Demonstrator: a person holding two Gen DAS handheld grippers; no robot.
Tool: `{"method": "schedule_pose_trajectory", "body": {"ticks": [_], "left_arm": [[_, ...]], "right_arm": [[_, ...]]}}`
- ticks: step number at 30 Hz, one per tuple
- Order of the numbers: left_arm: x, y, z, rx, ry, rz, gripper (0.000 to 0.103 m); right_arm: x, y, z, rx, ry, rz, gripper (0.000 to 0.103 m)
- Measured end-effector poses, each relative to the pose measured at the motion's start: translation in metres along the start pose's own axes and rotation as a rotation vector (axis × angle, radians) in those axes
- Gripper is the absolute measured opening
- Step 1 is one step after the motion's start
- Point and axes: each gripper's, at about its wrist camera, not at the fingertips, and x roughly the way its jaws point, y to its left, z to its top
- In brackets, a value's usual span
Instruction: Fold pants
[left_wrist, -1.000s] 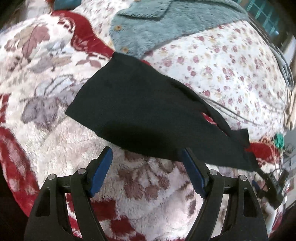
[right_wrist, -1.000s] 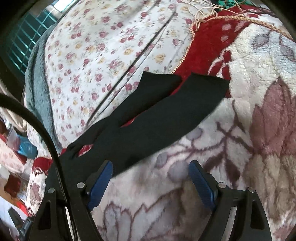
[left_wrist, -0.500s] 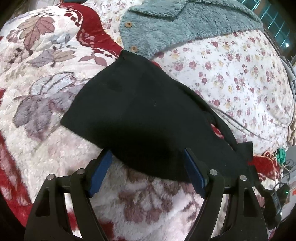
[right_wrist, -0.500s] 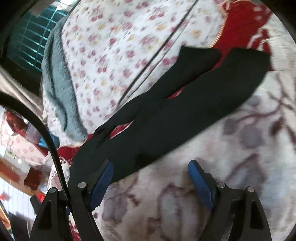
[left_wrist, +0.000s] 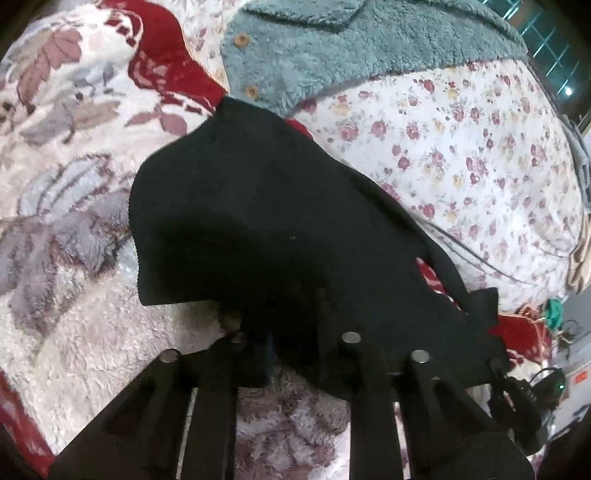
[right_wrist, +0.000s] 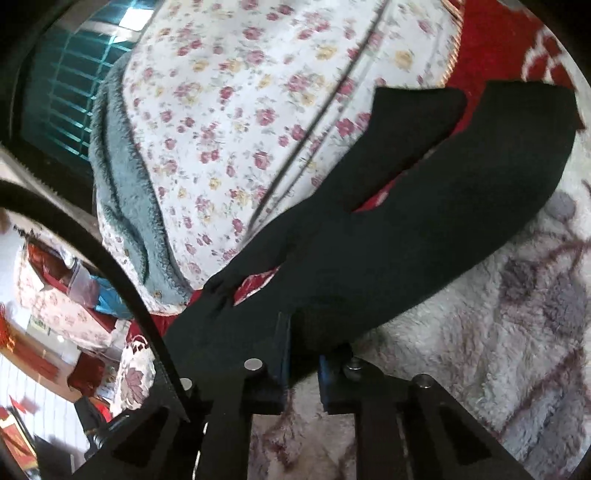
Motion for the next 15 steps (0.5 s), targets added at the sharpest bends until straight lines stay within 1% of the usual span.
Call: {"method": "schedule_pose_trajectory", "body": {"ticks": [5, 9, 15], "left_arm": [[-0.011, -0.005, -0.004, 0.071, -0.007, 0.004, 0.011], [-0.020, -0.004, -0.004, 0.081, -0.005, -0.011, 0.010], [-0.047, 0.001, -0.009, 0.111, -0.012, -0.021, 0.010]], "right_arm": [[-0.009, 0.010, -0.005, -0.050, -0.010, -0.018, 0.006], [-0.020, 0.019, -0.010, -0.087, -0.018, -0.024, 0.005], [-0.039, 0.032, -0.024, -0.118, -0.010, -0.014, 0.005]]}}
